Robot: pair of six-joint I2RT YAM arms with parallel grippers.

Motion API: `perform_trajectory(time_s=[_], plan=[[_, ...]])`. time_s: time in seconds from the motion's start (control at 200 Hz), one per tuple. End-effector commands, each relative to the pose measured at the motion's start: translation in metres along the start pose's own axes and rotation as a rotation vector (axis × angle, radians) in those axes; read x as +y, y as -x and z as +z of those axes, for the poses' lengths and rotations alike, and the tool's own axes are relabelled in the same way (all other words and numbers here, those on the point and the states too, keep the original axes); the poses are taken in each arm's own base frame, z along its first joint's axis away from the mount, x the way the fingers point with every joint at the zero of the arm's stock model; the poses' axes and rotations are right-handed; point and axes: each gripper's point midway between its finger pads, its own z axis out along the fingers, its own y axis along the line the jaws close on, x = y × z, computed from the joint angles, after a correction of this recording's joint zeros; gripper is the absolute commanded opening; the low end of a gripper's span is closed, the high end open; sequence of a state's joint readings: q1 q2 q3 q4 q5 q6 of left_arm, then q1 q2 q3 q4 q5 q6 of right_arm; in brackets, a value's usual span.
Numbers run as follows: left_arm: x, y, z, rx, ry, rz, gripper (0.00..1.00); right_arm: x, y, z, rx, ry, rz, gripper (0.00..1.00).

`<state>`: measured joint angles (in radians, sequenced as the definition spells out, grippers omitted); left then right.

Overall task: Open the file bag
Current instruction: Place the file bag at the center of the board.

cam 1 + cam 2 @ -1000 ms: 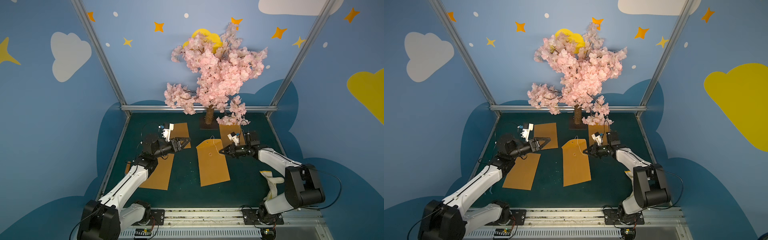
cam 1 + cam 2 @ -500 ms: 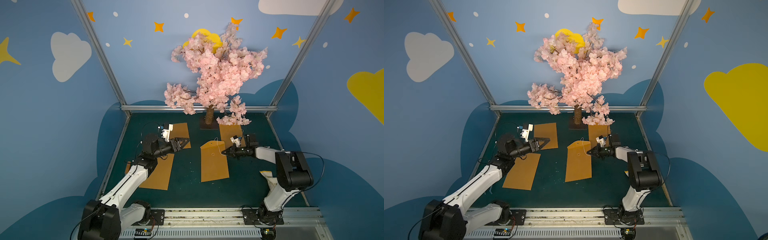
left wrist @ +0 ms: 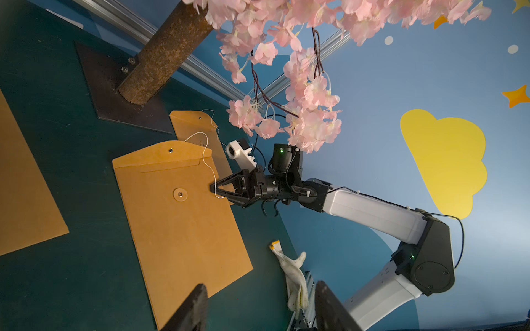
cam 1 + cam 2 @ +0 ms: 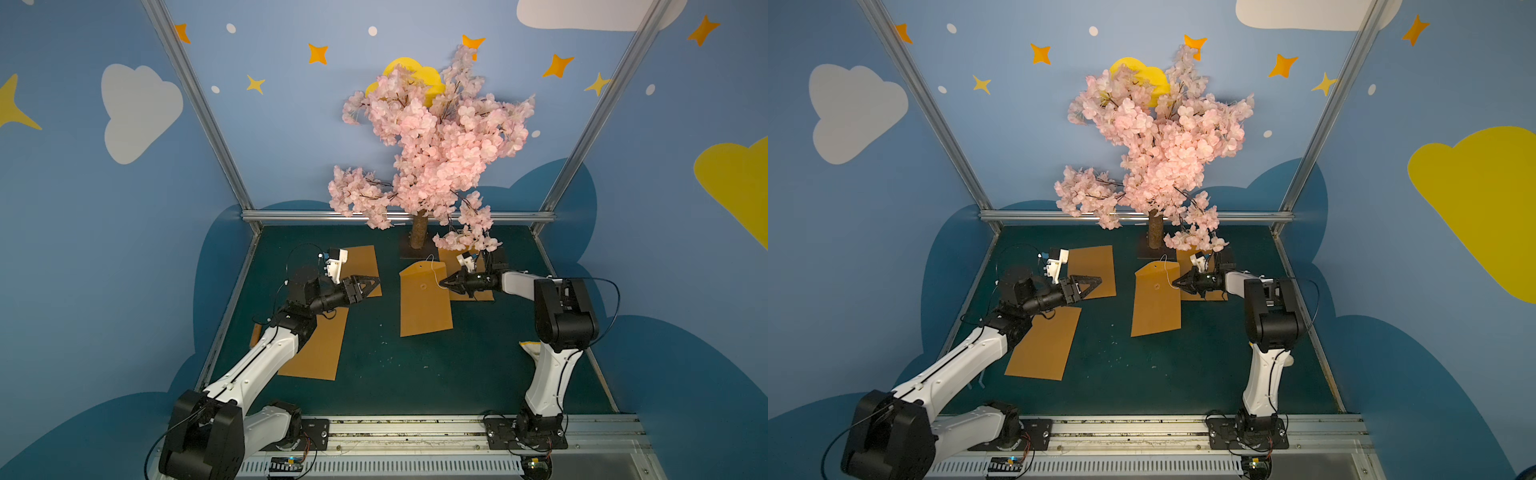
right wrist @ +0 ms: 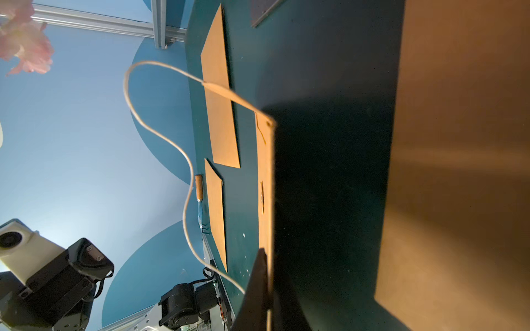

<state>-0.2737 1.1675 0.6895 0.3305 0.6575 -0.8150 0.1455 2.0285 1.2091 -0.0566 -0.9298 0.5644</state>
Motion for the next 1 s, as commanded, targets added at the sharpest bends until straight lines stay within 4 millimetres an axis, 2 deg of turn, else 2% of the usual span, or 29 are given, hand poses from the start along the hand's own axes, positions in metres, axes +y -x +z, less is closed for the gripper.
perform_trajectory(time_s=[0.0, 0.23, 0.461, 0.611, 0.996], plan=[[0.0, 0.003, 0.0, -0.006, -0.004, 0.015, 0.6, 0.004, 0.007, 0.006, 0.017, 0.017, 0.009, 0.0], [-0.001, 0.002, -0.001, -0.006, -0.004, 0.017, 0.6, 0.006, 0.019, 0.026, 0.04, 0.021, 0.009, 0.03], [0.0, 0.001, -0.005, -0.01, 0.003, 0.021, 0.6, 0.002, 0.022, 0.034, 0.036, -0.003, 0.02, 0.11], [-0.001, 0.001, -0.008, -0.015, 0.003, 0.023, 0.6, 0.0, 0.02, 0.033, 0.034, -0.019, 0.023, 0.24], [0.0, -0.001, -0.013, -0.019, 0.013, 0.021, 0.6, 0.008, 0.022, 0.02, 0.009, -0.071, -0.02, 0.45]])
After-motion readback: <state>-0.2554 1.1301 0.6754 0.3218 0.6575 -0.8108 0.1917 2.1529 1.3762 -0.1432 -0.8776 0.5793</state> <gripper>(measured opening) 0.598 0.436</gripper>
